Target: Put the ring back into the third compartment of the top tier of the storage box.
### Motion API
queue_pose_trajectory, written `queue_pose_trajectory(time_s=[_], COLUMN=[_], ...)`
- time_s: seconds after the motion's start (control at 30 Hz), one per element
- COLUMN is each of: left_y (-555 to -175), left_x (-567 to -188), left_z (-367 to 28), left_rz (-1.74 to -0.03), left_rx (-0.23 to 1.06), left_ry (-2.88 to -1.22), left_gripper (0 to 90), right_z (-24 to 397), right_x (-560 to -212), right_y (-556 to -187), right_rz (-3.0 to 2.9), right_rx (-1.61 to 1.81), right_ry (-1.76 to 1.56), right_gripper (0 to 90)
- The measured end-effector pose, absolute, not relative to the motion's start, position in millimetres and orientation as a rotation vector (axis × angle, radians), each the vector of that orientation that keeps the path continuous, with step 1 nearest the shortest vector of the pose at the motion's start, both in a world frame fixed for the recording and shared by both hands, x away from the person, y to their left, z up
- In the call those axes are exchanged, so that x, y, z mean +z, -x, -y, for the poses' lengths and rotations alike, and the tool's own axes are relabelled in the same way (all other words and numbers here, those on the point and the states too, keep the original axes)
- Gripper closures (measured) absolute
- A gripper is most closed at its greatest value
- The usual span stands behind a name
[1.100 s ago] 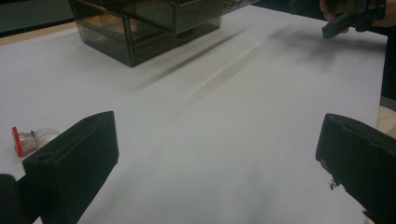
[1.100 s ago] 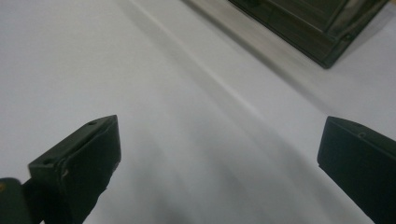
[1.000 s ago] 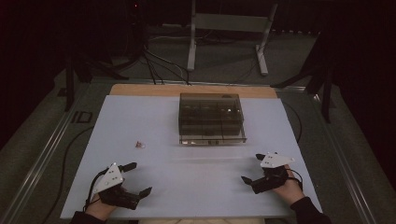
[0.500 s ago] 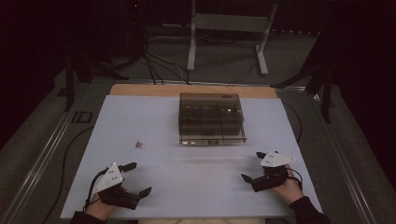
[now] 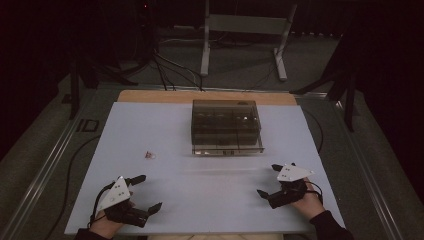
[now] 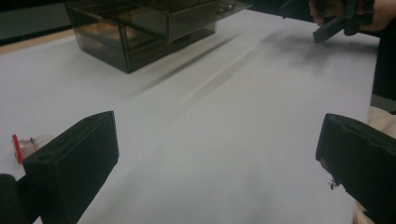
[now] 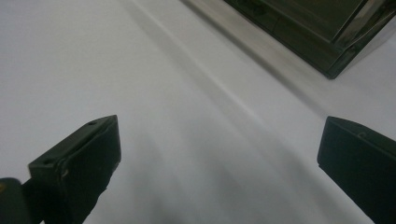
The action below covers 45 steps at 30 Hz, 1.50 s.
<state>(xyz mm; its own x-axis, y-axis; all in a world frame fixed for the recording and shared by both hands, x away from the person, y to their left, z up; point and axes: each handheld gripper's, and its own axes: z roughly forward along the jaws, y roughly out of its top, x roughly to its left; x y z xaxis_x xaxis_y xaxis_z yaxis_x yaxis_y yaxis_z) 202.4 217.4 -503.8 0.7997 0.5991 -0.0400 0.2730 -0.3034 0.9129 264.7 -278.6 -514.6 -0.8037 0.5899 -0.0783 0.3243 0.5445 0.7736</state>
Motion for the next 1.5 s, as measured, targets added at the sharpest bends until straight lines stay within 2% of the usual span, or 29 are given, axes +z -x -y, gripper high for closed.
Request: queue_pose_trajectory(time_s=[0.43, 0.73, 1.0, 1.5], left_y=[-202, -205, -222, -261], left_x=[-498, -478, -467, -483], left_z=[-216, -210, -212, -221], left_rz=[-0.635, -0.587, -0.572, -0.683], left_rx=[0.355, 0.358, 0.384, 0.393], left_ry=[-1.899, -1.904, -1.942, -2.014], left_gripper=[0.0, 0.0, 0.0, 0.0], right_z=[278, 279, 280, 278], right_x=[-514, -511, -508, -509], right_y=[-264, -263, -262, -262], right_rz=[-2.464, -2.445, -2.437, -2.453], right_rx=[1.147, 1.160, 1.173, 1.170], right_ry=[-0.732, -0.737, -0.732, -0.727], right_gripper=[0.0, 0.0, 0.0, 0.0])
